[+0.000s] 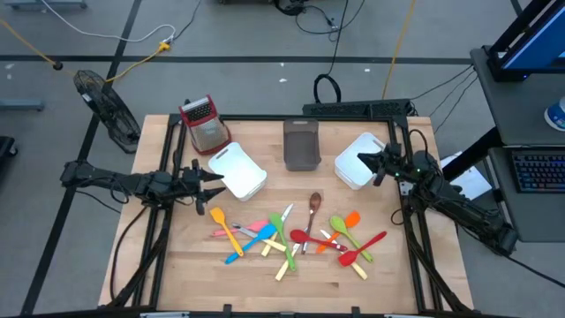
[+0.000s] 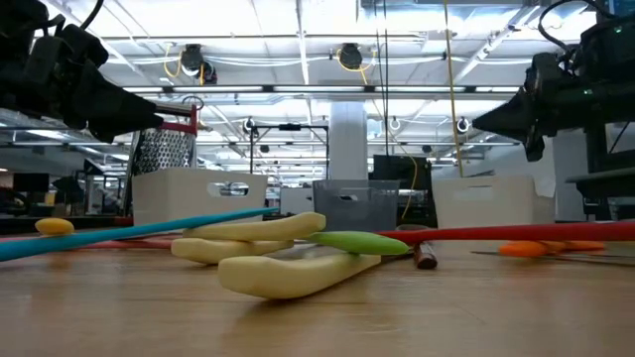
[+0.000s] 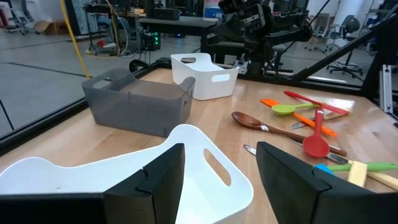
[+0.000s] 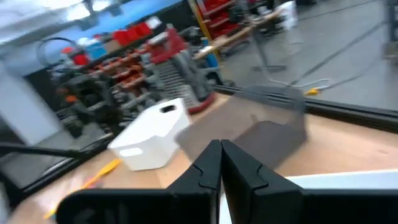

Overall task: Pick & Place Kitchen Items
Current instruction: Put the red spatula into the black bin

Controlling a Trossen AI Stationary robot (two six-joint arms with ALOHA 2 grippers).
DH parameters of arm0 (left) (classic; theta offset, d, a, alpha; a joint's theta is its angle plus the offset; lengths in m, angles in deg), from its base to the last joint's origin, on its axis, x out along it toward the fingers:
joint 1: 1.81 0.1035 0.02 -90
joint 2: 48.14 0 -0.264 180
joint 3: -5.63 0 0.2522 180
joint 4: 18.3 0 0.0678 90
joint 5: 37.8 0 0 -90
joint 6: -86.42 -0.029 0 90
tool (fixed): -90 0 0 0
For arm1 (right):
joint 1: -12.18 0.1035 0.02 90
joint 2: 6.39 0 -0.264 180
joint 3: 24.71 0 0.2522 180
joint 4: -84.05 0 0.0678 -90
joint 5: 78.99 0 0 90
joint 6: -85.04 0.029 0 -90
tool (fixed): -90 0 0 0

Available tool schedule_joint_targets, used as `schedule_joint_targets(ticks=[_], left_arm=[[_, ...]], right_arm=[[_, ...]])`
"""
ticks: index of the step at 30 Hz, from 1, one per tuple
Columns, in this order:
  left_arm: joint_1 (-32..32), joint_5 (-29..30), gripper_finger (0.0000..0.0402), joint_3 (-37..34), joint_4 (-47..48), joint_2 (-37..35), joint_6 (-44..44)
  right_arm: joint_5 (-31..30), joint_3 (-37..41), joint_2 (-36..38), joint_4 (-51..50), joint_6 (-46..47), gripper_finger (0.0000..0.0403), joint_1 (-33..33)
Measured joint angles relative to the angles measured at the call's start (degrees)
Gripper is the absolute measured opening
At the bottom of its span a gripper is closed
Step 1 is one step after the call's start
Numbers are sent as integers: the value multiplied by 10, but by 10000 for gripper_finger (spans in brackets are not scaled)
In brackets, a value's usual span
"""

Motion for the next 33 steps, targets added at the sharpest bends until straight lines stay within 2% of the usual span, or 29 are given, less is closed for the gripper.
schedule_joint_targets(ticks=[2, 5, 13, 17, 23, 33], left_arm=[[0, 0, 205, 0, 0, 0, 0], [0, 0, 205, 0, 0, 0, 0], [0, 0, 205, 0, 0, 0, 0], [0, 0, 205, 0, 0, 0, 1], [0, 0, 205, 0, 0, 0, 1], [0, 0, 205, 0, 0, 0, 1]], right_arm=[[21, 0, 0, 18, 26, 4, 0], [18, 0, 0, 40, 85, 4, 0], [30, 0, -5, 51, 106, 4, 1], [65, -9, -10, 73, 94, 4, 21], [62, -52, -26, 77, 56, 4, 66], [61, -157, -126, -41, -1, 4, 134]])
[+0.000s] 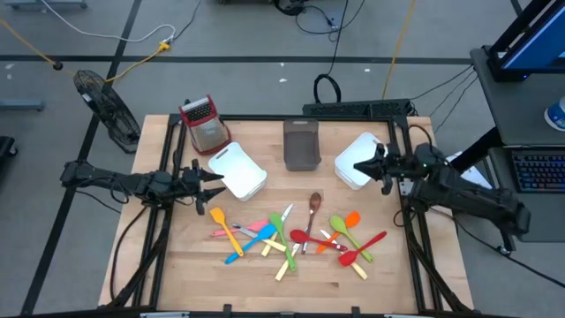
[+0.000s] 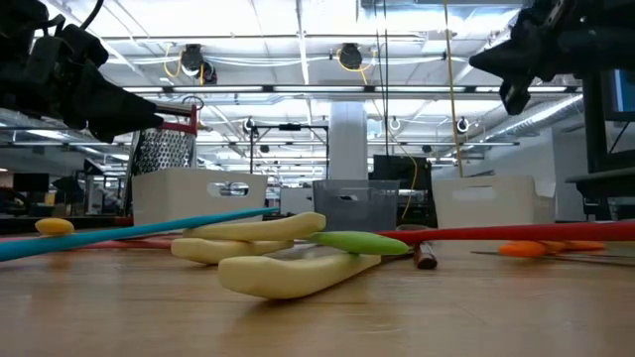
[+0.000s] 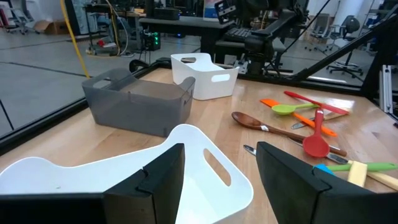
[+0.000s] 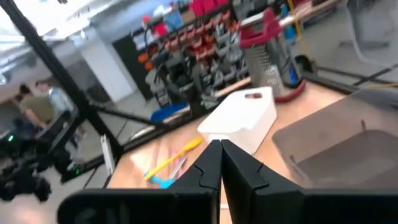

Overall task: Pick & Place Kitchen Items
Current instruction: Put the red spatula into the black bin

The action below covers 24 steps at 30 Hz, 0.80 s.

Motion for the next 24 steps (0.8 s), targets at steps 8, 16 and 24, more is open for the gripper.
schedule_joint_targets(ticks=[8, 16, 24], left_arm=[[0, 0, 205, 0, 0, 0, 0], [0, 0, 205, 0, 0, 0, 0], [0, 0, 205, 0, 0, 0, 0]], right_arm=[[-1, -75, -96, -56, -35, 4, 66], [-42, -155, -186, -126, -80, 4, 146], [-90, -210, -262, -214, -119, 4, 241]])
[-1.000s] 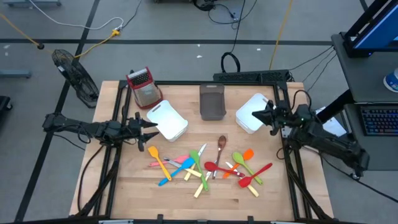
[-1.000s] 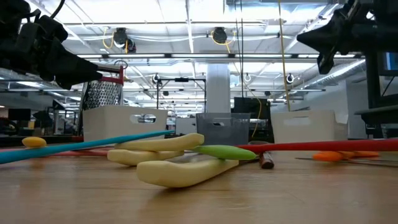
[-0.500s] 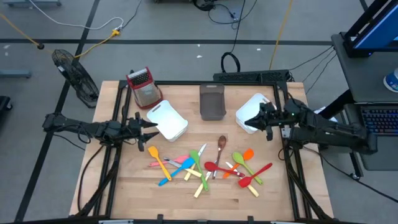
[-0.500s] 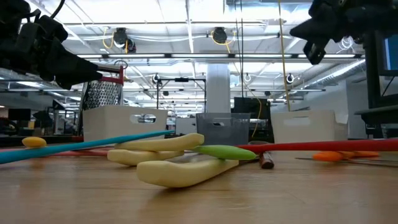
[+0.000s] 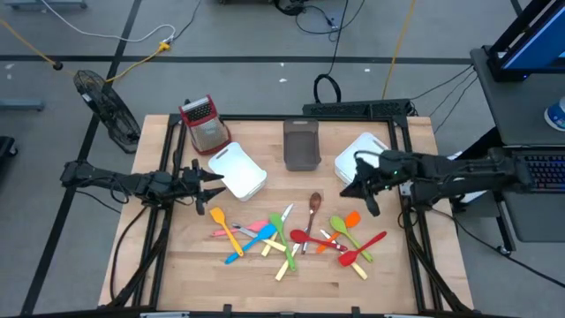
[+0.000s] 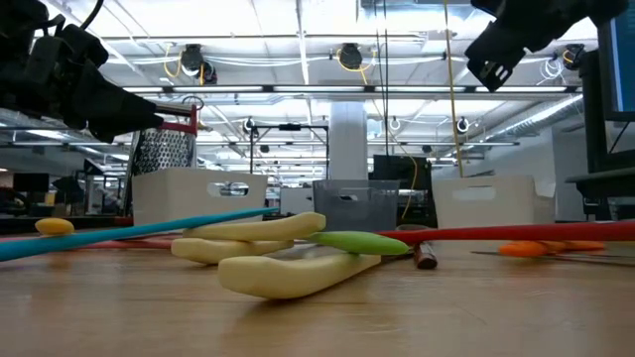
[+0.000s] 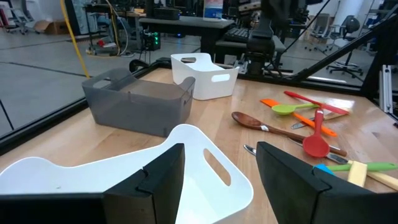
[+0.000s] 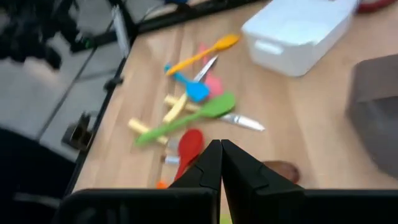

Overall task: Pick & Place Kitchen Items
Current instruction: Put the red spatula into the black bin

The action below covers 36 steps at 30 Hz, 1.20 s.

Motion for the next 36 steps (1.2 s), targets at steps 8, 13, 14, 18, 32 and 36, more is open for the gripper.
schedule_joint_targets(ticks=[8, 13, 14, 18, 32, 36], left_arm=[[0, 0, 205, 0, 0, 0, 0], [0, 0, 205, 0, 0, 0, 0], [0, 0, 205, 0, 0, 0, 0], [0, 0, 205, 0, 2, 0, 0], [0, 0, 205, 0, 3, 0, 5], [0, 0, 205, 0, 3, 0, 4]], right_arm=[[-15, -2, -52, -36, -3, 1, 79], [-13, -2, -82, -78, 41, 1, 113], [-13, -2, -87, -86, 53, 1, 117], [-13, -2, -102, -120, 82, 1, 132], [18, -2, -123, -176, -45, 3, 173], [-1, -2, -123, -180, -35, 17, 173]])
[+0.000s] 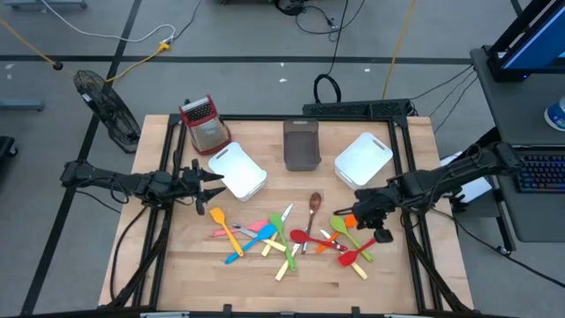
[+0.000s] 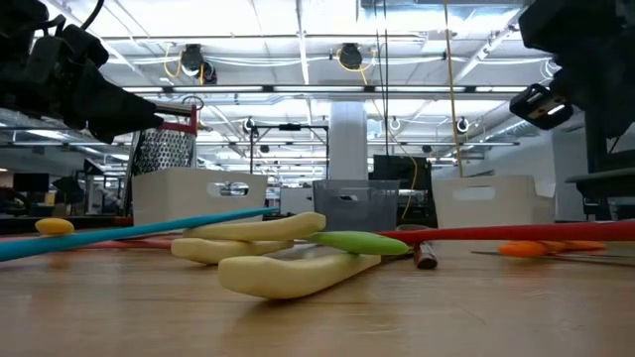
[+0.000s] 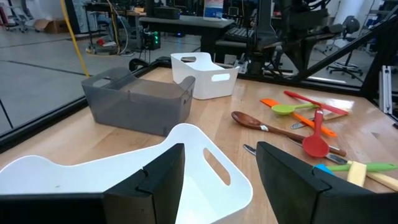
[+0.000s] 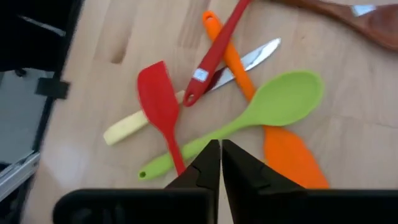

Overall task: Pick & Place Kitchen Items
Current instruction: Put the red spatula into the black bin

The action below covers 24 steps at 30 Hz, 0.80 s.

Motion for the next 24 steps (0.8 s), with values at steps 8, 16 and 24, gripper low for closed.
schedule_joint_targets(ticks=[8, 16, 24], left_arm=[[0, 0, 205, 0, 1, 0, -4], [0, 0, 205, 0, 1, 0, -5], [0, 0, 205, 0, 1, 0, -6]], right_arm=[[-28, 0, 0, -14, 1, 80, 0], [-23, 1, -7, -15, -13, 147, 35], [-11, 1, -76, -15, -14, 159, 116]])
